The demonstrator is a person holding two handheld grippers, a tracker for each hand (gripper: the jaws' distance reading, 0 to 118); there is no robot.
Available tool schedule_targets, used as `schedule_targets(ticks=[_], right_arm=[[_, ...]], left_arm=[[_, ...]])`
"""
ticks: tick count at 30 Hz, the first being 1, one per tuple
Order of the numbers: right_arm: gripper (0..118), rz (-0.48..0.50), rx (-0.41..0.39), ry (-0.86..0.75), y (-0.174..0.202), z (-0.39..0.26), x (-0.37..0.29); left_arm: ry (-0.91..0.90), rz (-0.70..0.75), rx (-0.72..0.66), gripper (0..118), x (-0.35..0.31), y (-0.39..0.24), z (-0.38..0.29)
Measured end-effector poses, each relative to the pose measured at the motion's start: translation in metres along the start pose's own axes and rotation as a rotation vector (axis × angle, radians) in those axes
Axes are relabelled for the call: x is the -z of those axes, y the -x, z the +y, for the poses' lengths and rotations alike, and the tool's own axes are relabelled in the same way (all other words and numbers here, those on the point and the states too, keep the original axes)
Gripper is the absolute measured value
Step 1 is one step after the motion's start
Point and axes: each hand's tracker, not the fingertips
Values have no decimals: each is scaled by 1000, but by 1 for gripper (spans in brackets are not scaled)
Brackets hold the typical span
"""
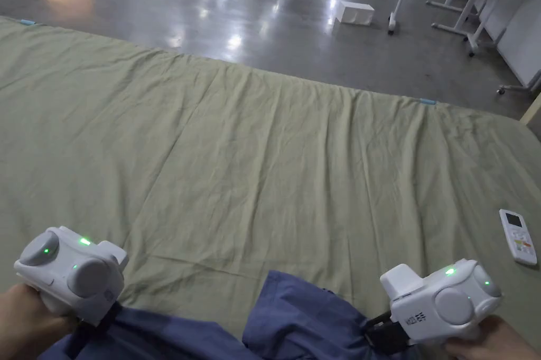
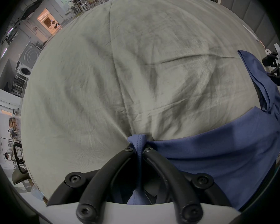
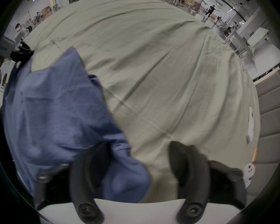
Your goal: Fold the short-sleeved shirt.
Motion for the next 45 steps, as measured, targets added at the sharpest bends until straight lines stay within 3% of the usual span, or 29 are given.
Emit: schedule_targets(ticks=[1, 2, 3, 5, 8, 11, 15, 18, 20, 22, 24, 26, 30, 40, 45], right_arm=[[40, 40, 41, -8, 2, -4, -2], [19, 8, 35, -15, 7, -6, -8], [19, 13, 26, -24, 12, -9, -9], [7, 19, 4, -36, 24, -12, -11], [5, -24, -9, -55, 37, -17, -24], [5, 11, 90, -196, 38, -28, -66], [5, -51, 182, -397, 44, -51, -149], [5, -43, 318, -565, 47, -74, -213], [5, -96, 285, -691, 55, -87, -257], [5, -112, 354, -737, 55, -97, -301], [5, -200, 348, -820, 58, -105, -338], [4, -247, 403, -872, 61, -107, -374], [4, -181, 534, -1029, 58, -108, -446], [4, -392, 544, -1229, 68, -69, -575], [4, -462, 526, -1276, 66, -67, -587]], left_arm=[[-2, 2, 1, 7, 0, -1, -1], [-6, 7, 3, 7, 0, -3, -2], [-12, 20, 3, 7, 0, -5, -3], [-40, 63, 41, 7, -1, -12, -9], [-93, 54, 64, 7, -12, -12, -21], [-241, -16, 3, 6, -48, 5, -42], [-475, -94, -84, 5, -131, 32, -79], [-616, -181, -204, 5, -202, 59, -106], [-712, -208, -265, 5, -255, 70, -123], [-801, -248, -304, 5, -305, 83, -140], [-896, -207, -294, 5, -343, 91, -150], [-949, -193, -278, 5, -380, 97, -158], [-1098, -113, -276, 5, -447, 112, -163], [-1297, 8, -279, 5, -554, 120, -157], [-1360, 42, -335, 5, -560, 129, -158]])
